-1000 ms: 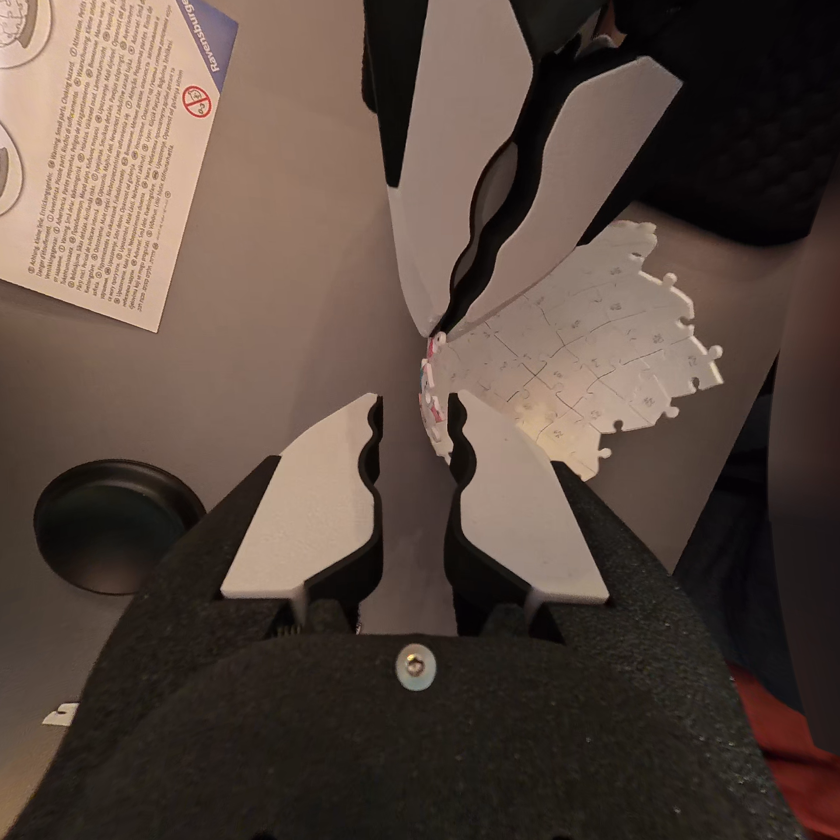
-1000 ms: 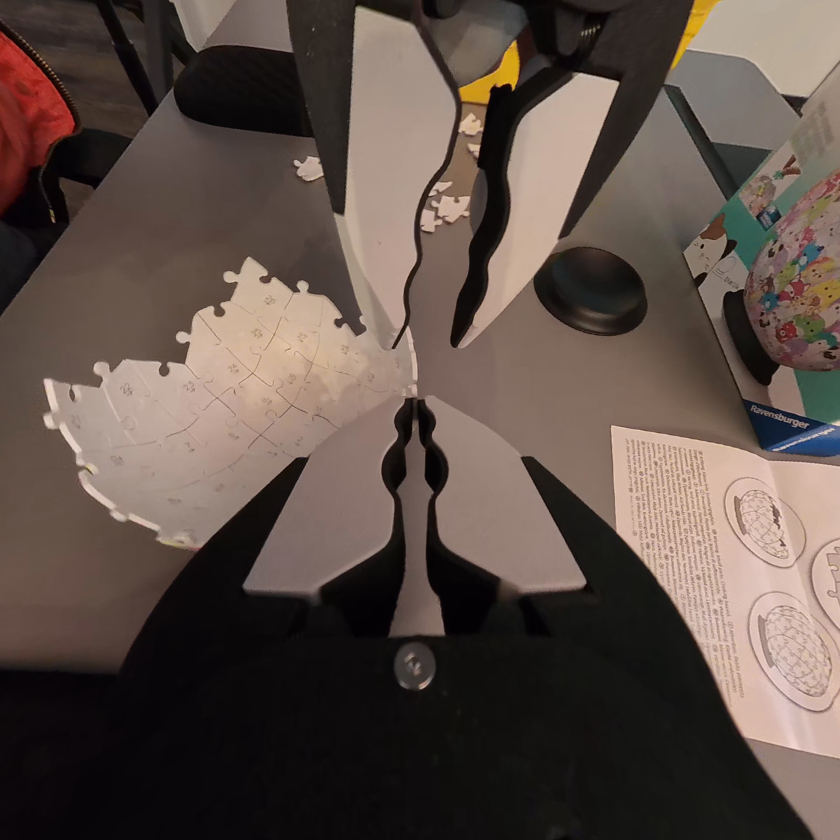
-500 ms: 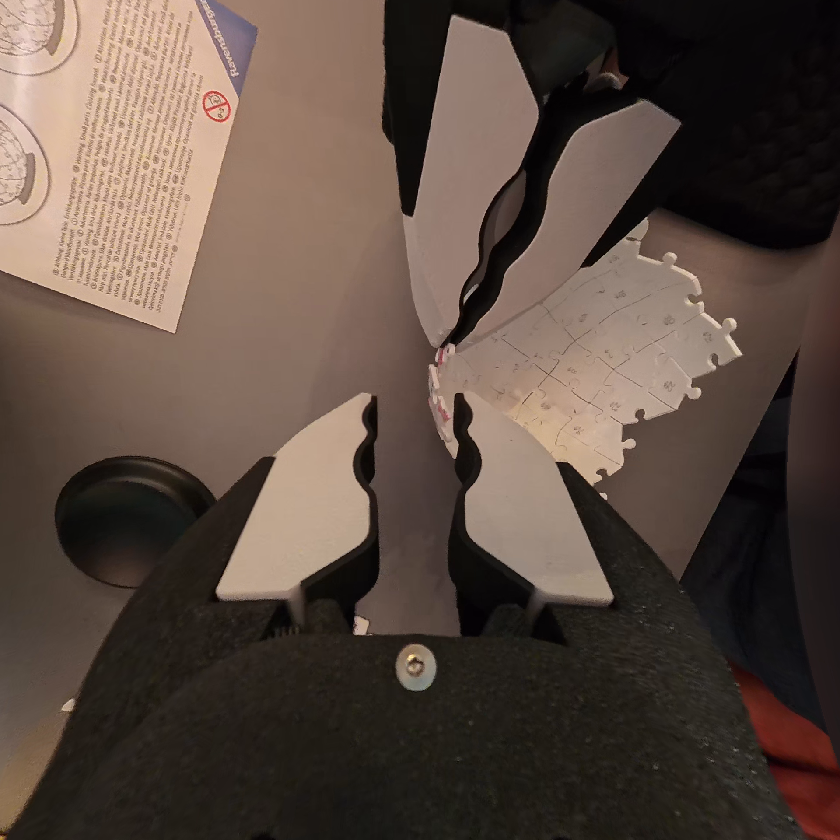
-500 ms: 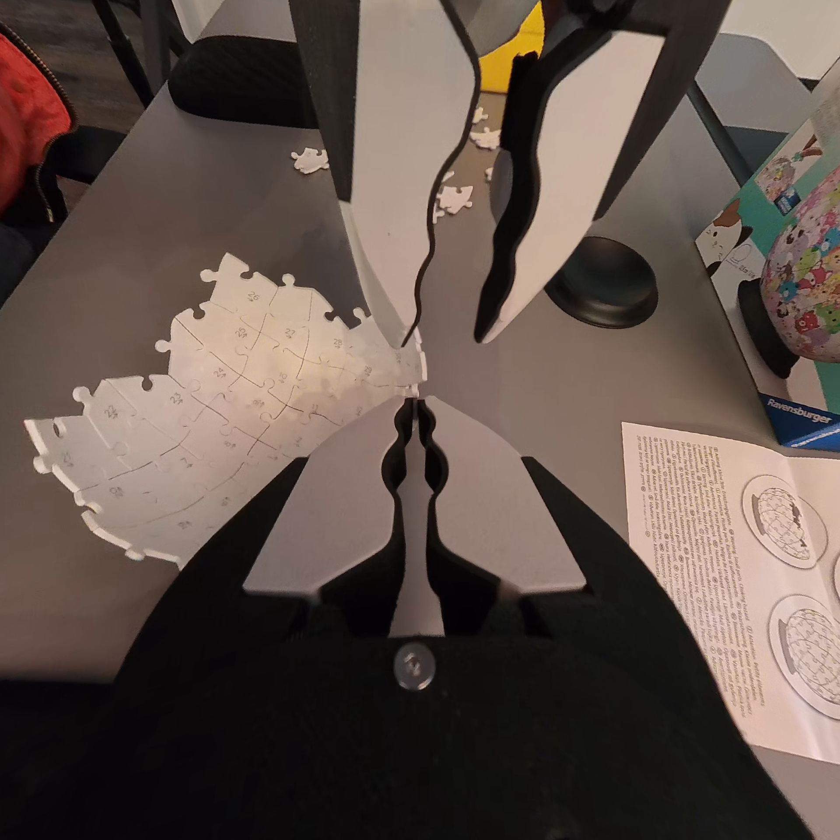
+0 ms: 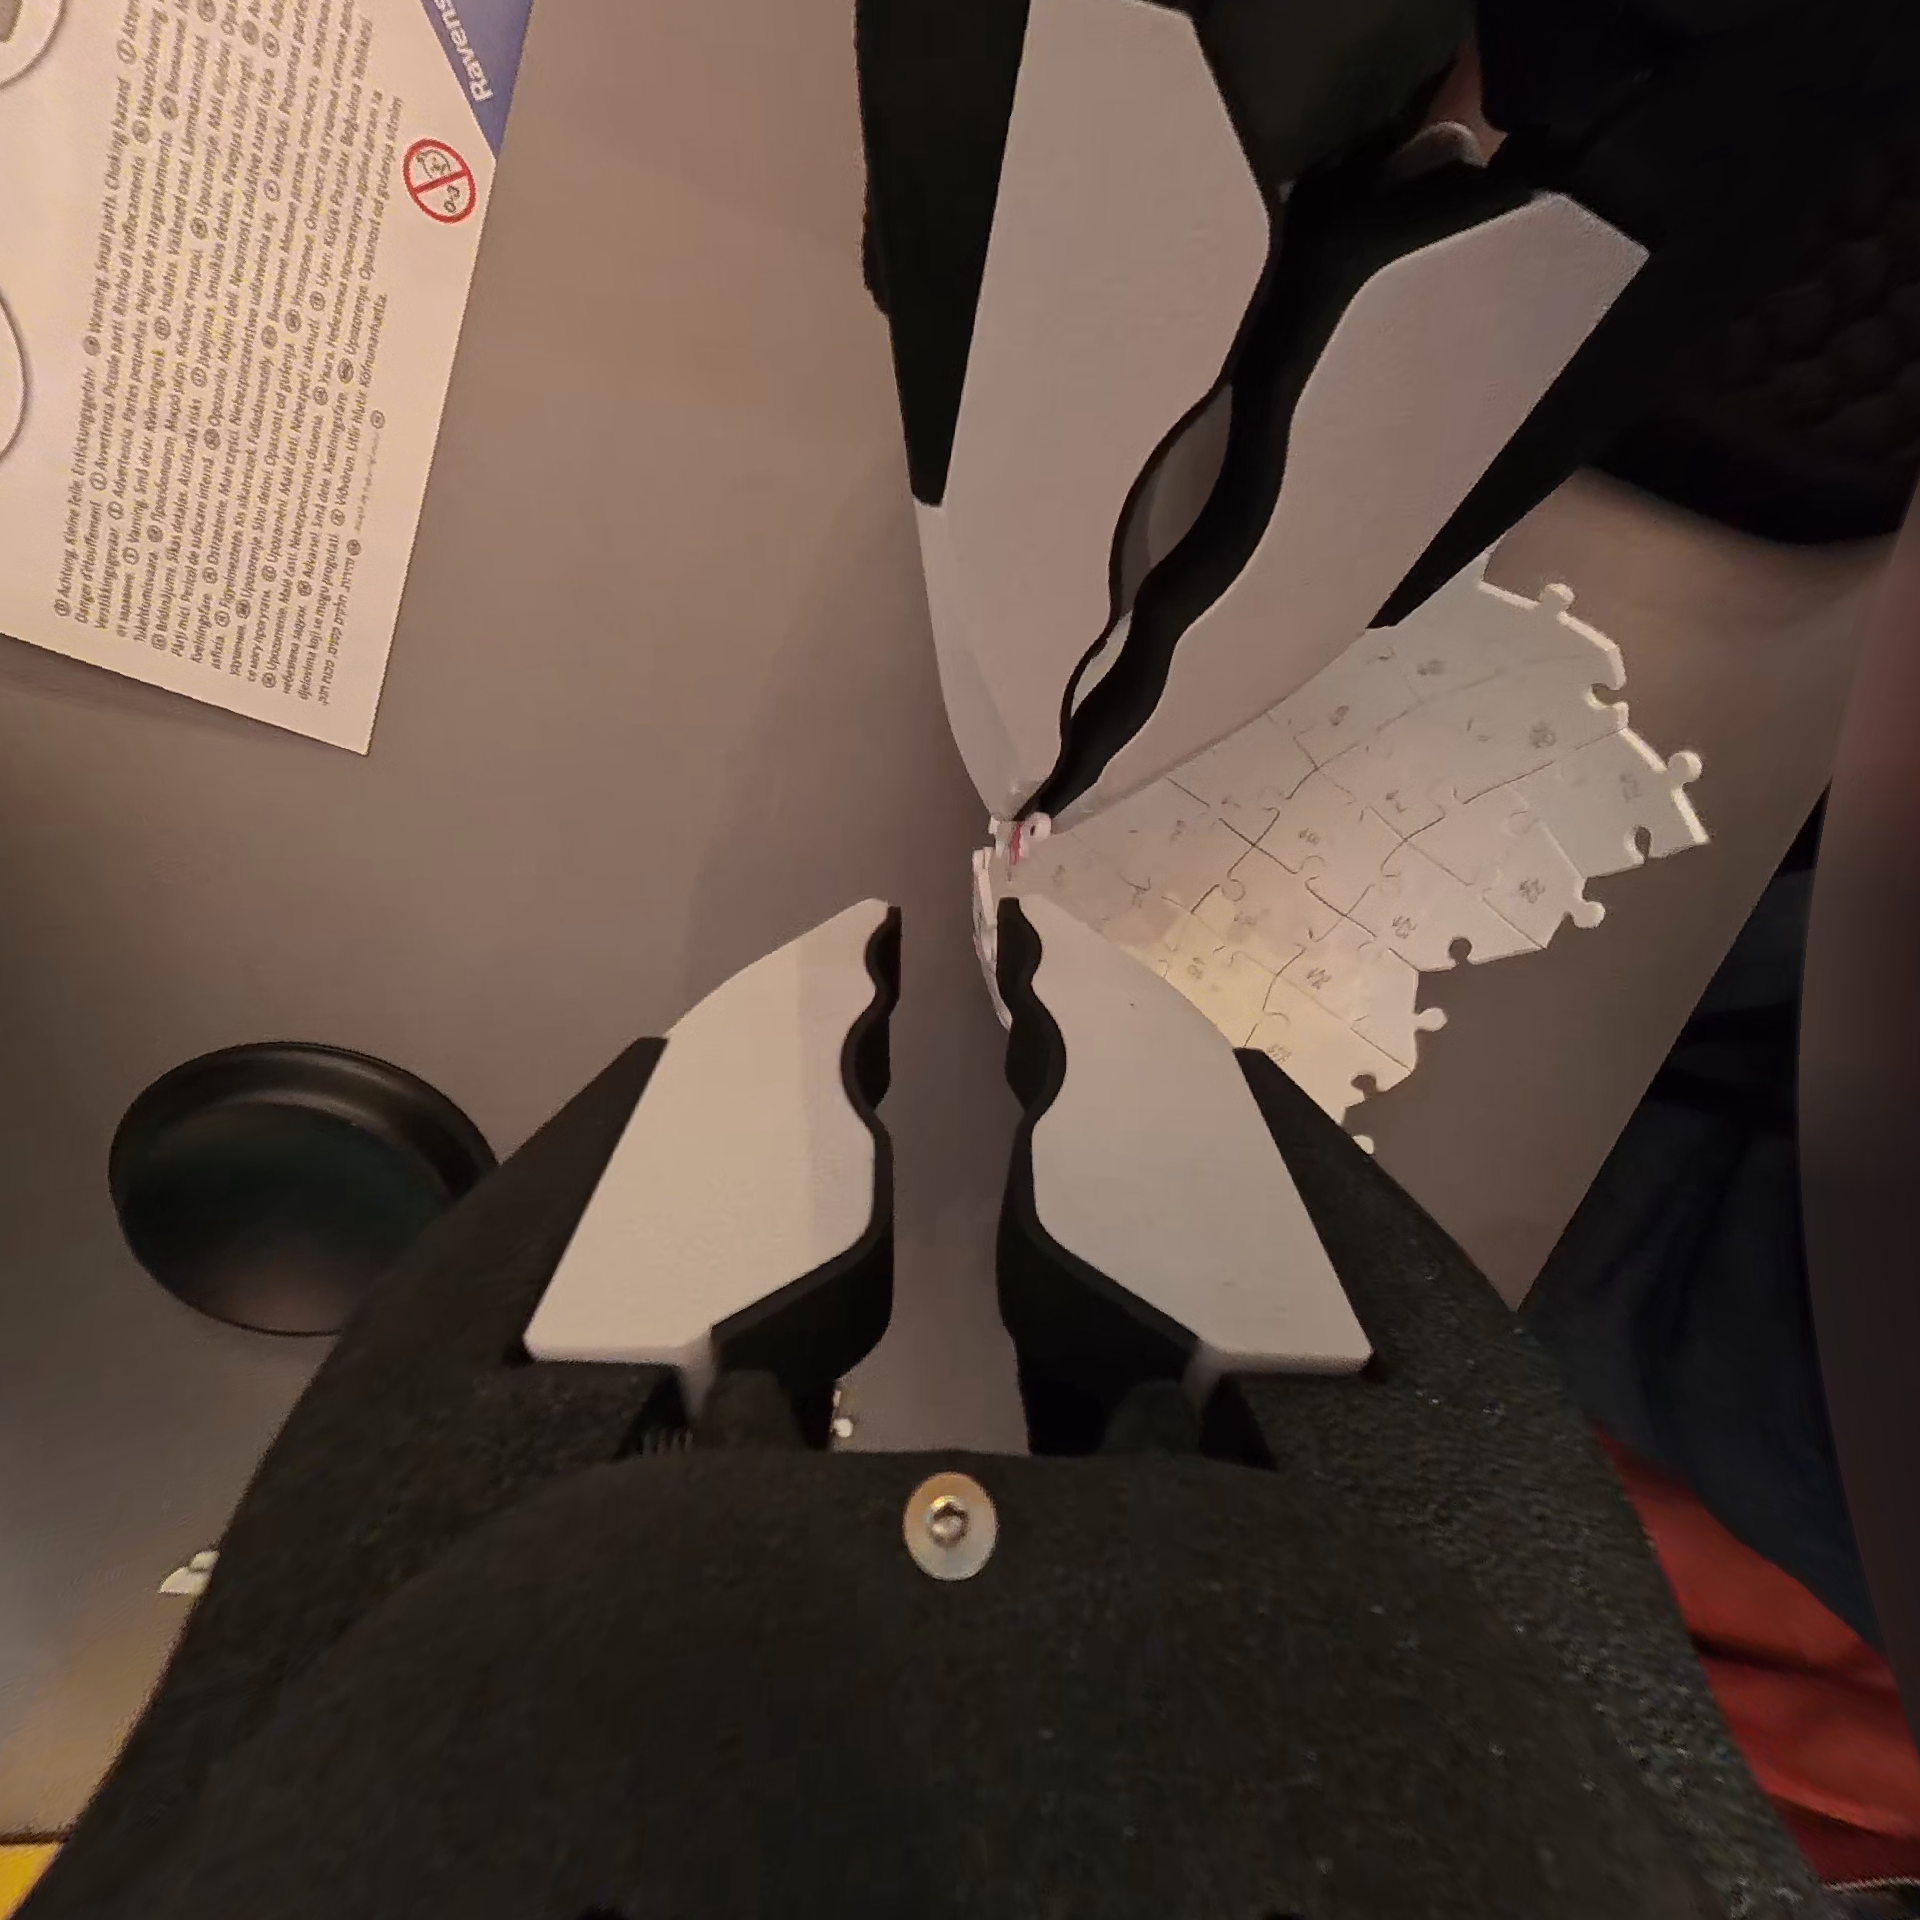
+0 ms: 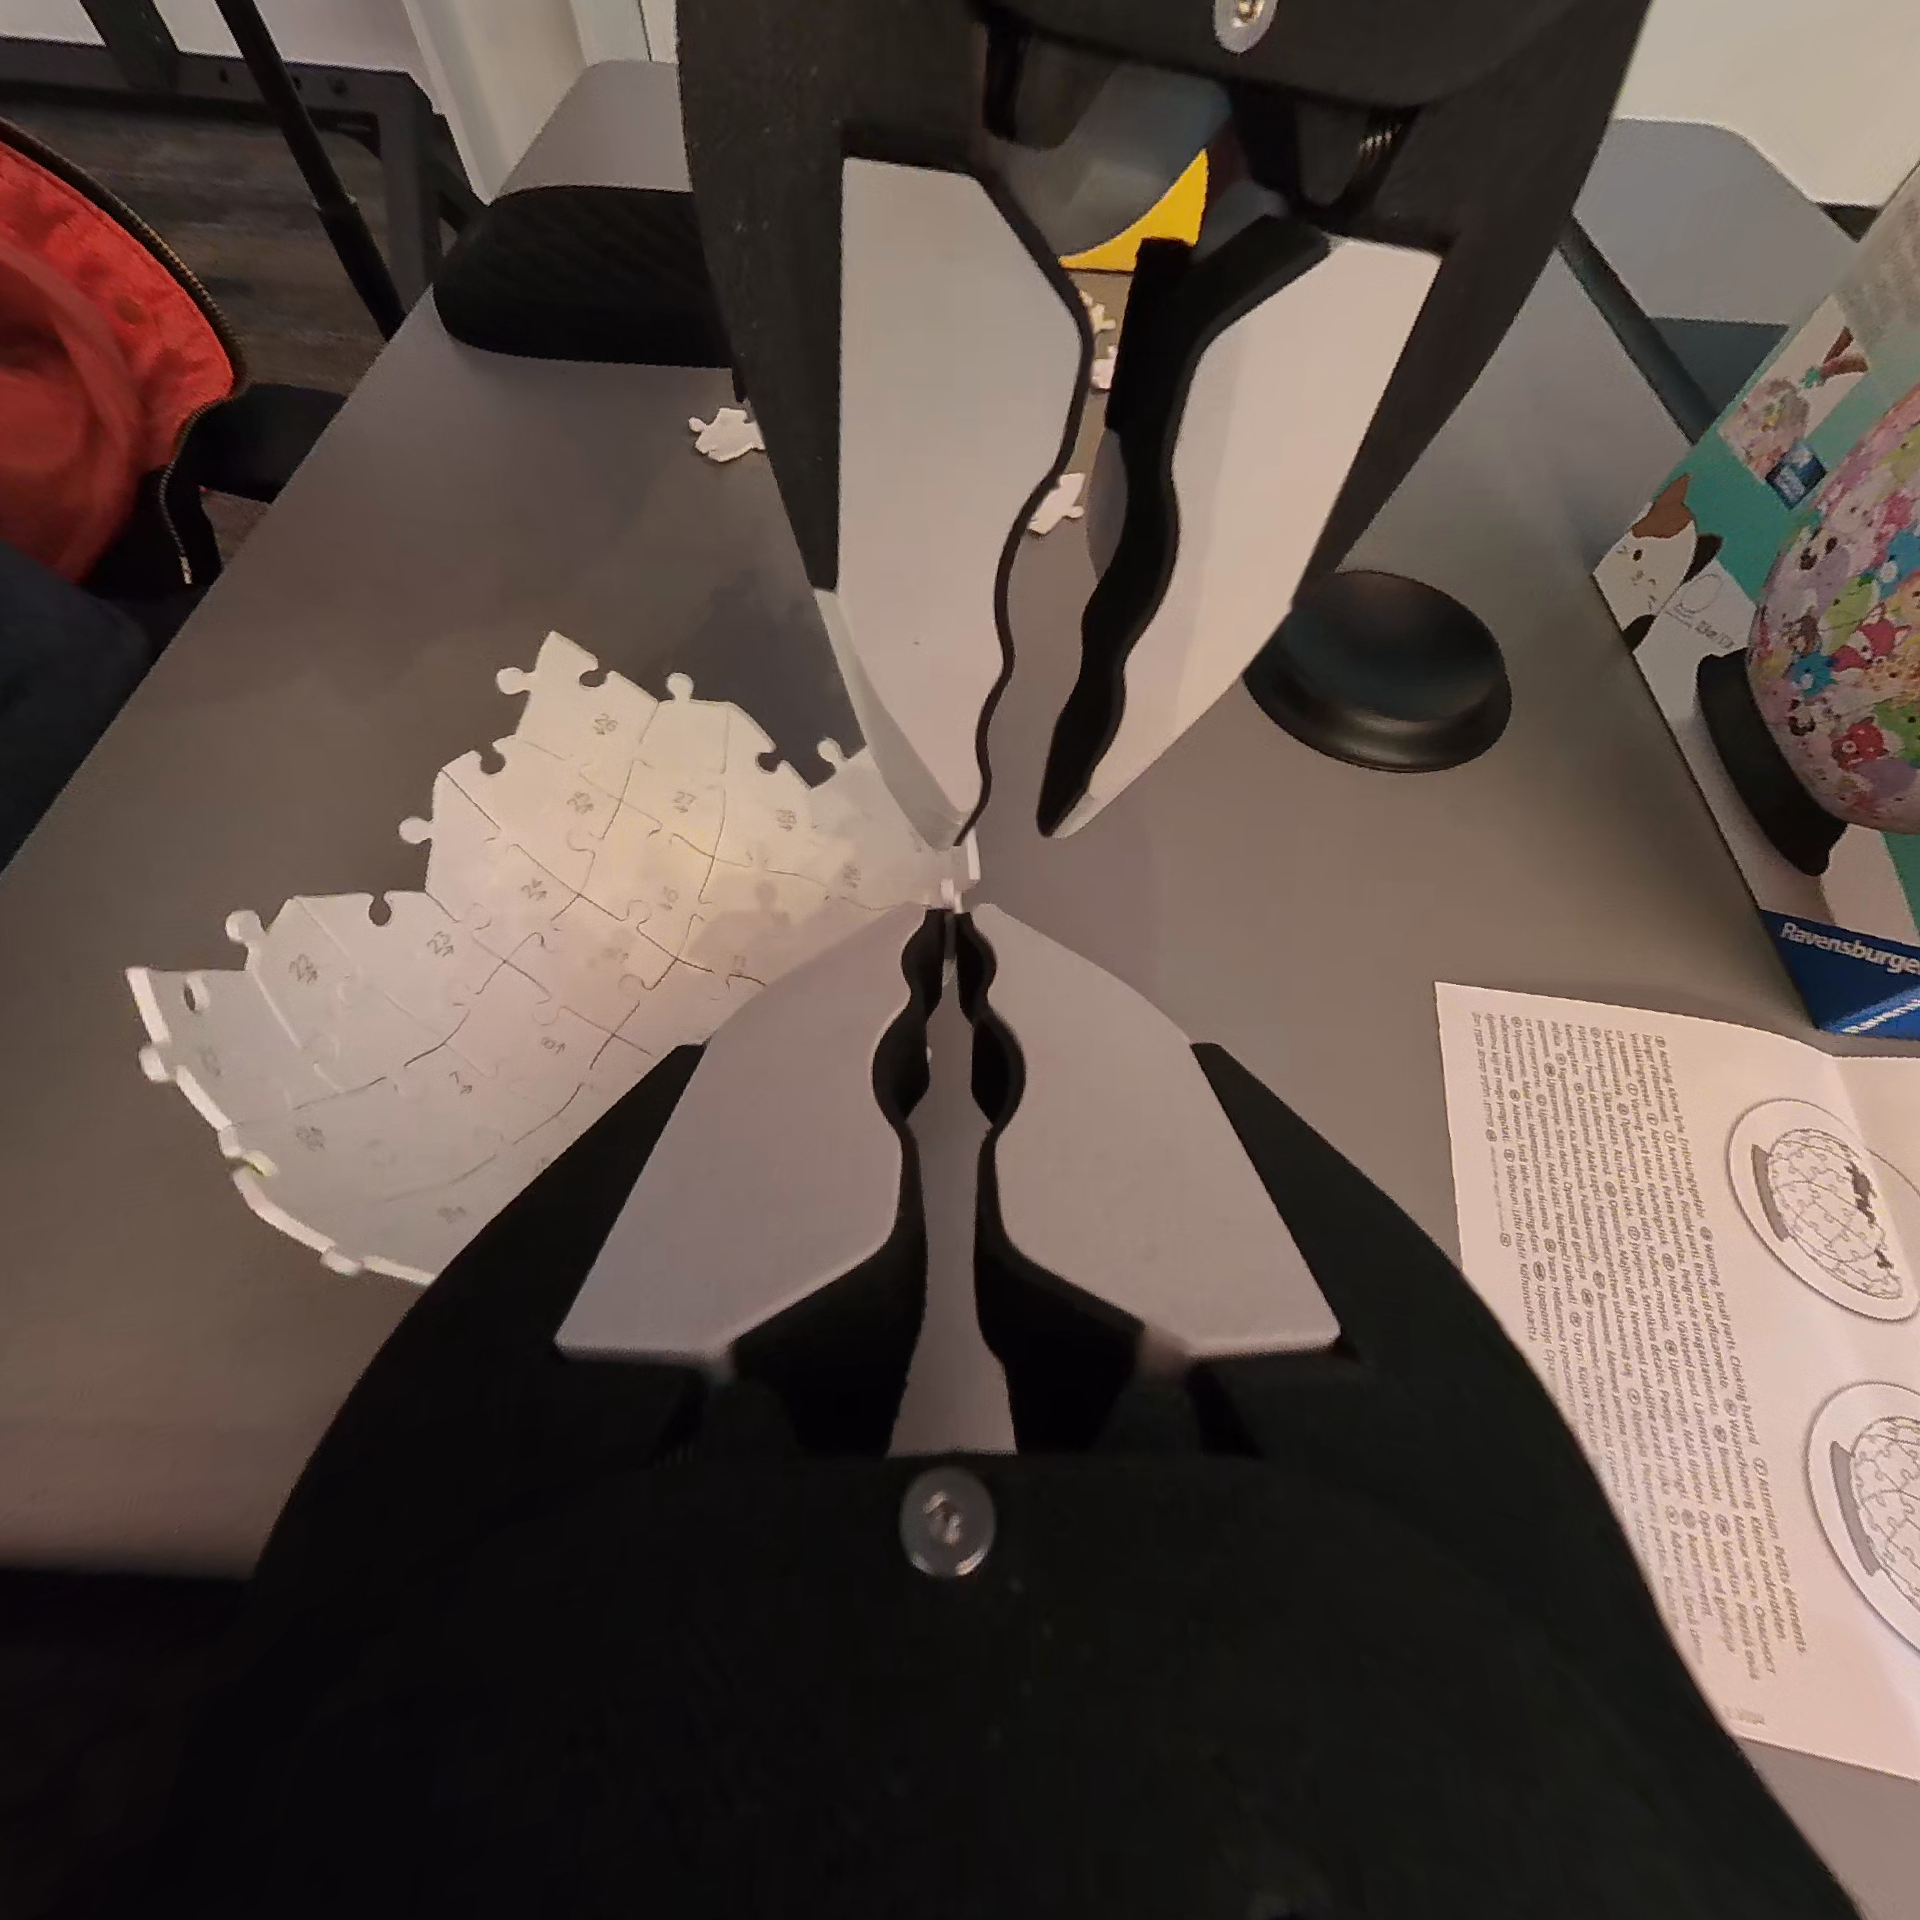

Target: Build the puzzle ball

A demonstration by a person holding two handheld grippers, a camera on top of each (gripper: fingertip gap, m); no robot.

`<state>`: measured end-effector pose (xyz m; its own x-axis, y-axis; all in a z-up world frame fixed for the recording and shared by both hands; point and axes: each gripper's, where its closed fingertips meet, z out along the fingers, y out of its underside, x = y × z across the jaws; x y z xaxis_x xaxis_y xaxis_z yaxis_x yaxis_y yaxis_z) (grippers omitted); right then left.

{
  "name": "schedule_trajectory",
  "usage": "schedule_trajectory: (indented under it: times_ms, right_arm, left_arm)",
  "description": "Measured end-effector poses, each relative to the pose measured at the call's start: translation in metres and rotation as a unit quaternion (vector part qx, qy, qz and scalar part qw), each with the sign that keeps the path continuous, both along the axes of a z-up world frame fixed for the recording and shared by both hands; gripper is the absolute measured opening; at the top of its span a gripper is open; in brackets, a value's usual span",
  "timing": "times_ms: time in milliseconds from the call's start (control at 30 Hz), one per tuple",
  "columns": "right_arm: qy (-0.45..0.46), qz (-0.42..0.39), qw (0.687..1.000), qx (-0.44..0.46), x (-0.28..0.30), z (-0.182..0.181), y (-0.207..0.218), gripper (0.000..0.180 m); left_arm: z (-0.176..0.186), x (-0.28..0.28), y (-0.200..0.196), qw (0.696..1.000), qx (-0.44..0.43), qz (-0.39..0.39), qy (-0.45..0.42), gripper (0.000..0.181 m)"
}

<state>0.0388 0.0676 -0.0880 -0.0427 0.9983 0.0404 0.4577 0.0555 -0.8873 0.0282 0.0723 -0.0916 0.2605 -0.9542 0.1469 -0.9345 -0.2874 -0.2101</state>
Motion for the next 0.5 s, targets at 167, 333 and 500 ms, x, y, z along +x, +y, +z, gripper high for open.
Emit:
schedule_trajectory:
  times_ms: [167,333,500]
  right_arm:
    - [-0.004,-0.002,1.0,0.003,0.0002,-0.0029,0.0019,0.003]
    - [-0.009,0.002,1.0,0.01,-0.0015,-0.0059,0.0023,0.003]
    - [-0.015,0.001,1.0,0.02,-0.0015,-0.007,0.0035,0.003]
  left_arm:
    - [-0.0001,-0.0008,0.0001,1.0,-0.006,0.0,-0.001,0.015]
    - [0.0,-0.0003,0.0009,1.0,-0.006,-0.006,-0.002,0.019]
    - [-0.0006,0.0028,0.0015,1.0,-0.018,-0.009,-0.005,0.022]
